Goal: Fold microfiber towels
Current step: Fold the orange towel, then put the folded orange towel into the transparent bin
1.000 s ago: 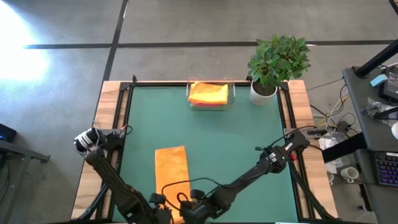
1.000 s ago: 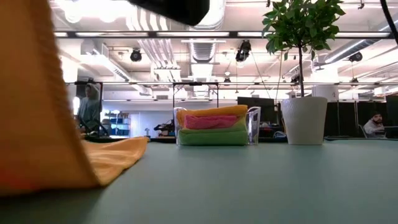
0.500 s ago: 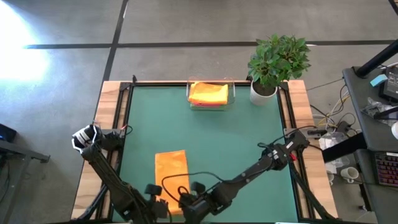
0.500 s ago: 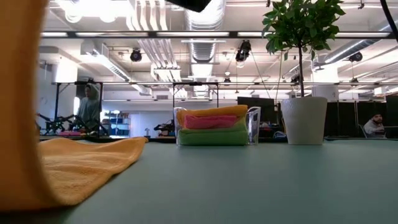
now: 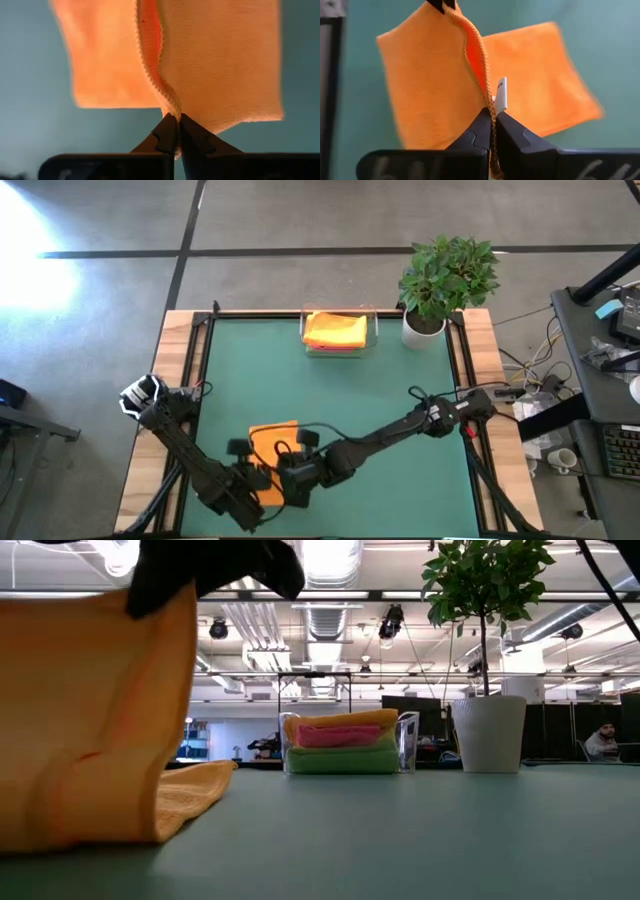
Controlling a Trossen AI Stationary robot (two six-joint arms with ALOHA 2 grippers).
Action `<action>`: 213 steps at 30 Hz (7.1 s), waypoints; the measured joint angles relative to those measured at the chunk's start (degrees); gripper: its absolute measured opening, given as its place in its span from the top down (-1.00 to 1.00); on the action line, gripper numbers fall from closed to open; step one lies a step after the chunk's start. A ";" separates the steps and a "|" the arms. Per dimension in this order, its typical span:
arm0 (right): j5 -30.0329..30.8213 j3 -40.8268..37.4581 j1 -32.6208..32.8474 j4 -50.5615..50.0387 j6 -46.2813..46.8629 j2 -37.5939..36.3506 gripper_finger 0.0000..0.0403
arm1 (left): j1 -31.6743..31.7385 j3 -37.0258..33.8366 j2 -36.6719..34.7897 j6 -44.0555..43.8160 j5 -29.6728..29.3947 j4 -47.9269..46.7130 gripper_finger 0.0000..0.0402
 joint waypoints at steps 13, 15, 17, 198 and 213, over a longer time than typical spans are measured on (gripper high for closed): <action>6.15 -1.27 -6.02 -0.11 -13.48 0.00 0.96 | 6.93 -3.36 -1.04 1.46 -5.65 -9.99 1.00; 5.91 -1.32 -6.50 -0.17 -14.66 0.01 0.96 | 7.46 -3.93 -1.08 1.51 -5.71 -9.97 1.00; 5.87 -1.60 -6.92 -0.11 -15.42 0.02 0.96 | 7.82 -4.83 -1.16 1.48 -6.10 -9.90 1.00; 3.24 -61.94 7.43 -5.32 16.41 -38.58 0.56 | 26.97 -20.75 15.26 2.27 1.67 86.71 0.11; 3.25 -62.05 8.15 -4.81 12.77 -38.58 0.58 | 26.66 -20.38 2.69 15.46 1.65 79.32 0.11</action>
